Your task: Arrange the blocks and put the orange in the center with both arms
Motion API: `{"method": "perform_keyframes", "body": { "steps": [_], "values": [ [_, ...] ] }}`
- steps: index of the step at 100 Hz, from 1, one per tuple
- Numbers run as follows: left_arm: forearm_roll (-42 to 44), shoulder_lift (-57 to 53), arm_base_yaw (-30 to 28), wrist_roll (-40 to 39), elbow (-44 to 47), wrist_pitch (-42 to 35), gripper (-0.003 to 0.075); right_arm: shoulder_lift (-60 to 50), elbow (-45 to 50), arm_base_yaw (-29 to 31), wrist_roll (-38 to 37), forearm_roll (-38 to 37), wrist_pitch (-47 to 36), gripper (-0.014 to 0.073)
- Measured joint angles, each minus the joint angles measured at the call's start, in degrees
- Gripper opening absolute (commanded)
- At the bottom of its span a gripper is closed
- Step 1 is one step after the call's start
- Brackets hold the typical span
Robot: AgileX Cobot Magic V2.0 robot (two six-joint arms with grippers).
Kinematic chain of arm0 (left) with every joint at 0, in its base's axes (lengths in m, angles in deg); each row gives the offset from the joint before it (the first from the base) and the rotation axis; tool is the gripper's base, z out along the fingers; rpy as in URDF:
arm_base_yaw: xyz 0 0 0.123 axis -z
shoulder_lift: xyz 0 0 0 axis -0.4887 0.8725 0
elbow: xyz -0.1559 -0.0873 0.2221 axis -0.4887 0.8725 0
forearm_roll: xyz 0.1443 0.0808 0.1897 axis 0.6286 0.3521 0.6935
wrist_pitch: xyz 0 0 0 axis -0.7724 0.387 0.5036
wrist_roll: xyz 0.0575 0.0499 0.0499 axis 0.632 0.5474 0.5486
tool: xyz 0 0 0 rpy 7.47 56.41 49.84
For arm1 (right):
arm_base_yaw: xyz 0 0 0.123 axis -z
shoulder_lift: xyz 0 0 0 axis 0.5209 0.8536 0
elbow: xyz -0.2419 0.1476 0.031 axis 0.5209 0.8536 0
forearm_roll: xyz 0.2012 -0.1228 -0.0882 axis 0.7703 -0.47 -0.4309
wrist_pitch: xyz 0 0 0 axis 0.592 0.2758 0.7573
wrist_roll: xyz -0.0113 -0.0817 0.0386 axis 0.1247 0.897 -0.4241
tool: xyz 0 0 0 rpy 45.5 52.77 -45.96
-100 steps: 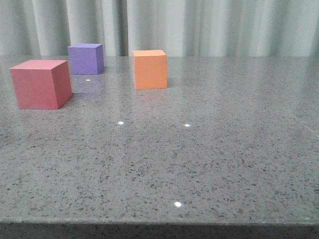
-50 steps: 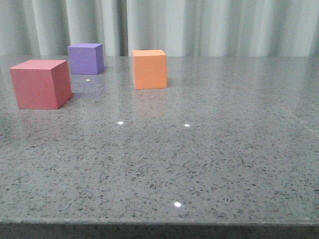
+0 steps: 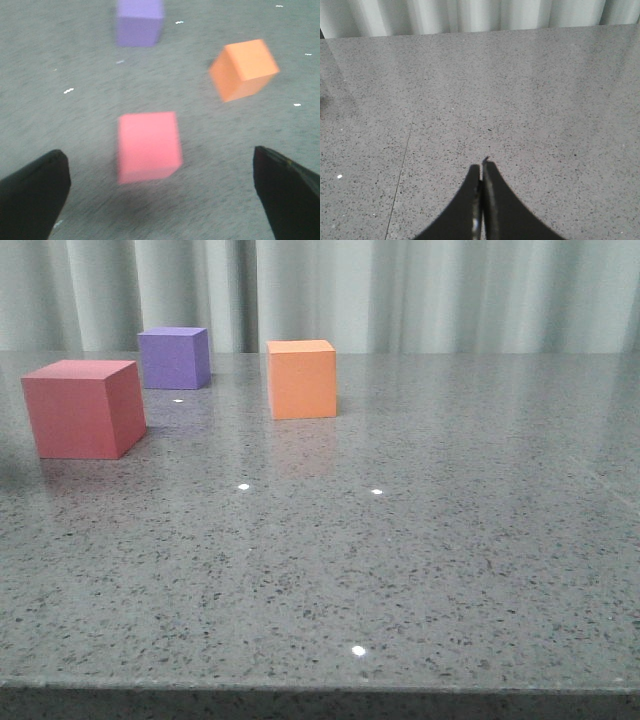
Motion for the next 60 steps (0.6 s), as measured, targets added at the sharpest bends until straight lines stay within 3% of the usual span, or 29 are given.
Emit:
{"method": "perform_keyframes", "body": {
  "steps": [16, 33, 60],
  "values": [
    [1.29, 11.19, 7.4, -2.53, -8.85, -1.1, 0.0696, 0.0, 0.0, 0.0, 0.0, 0.0, 0.0, -0.0068],
    [8.28, 23.76, 13.64, -9.1, -19.44, -0.95, 0.0693, 0.0, 0.0, 0.0, 0.0, 0.0, 0.0, -0.0068],
    [14.3, 40.18, 18.39, -16.38, -35.26, 2.22, 0.0693, 0.0, 0.0, 0.0, 0.0, 0.0, 0.0, -0.0068]
  ]
}}
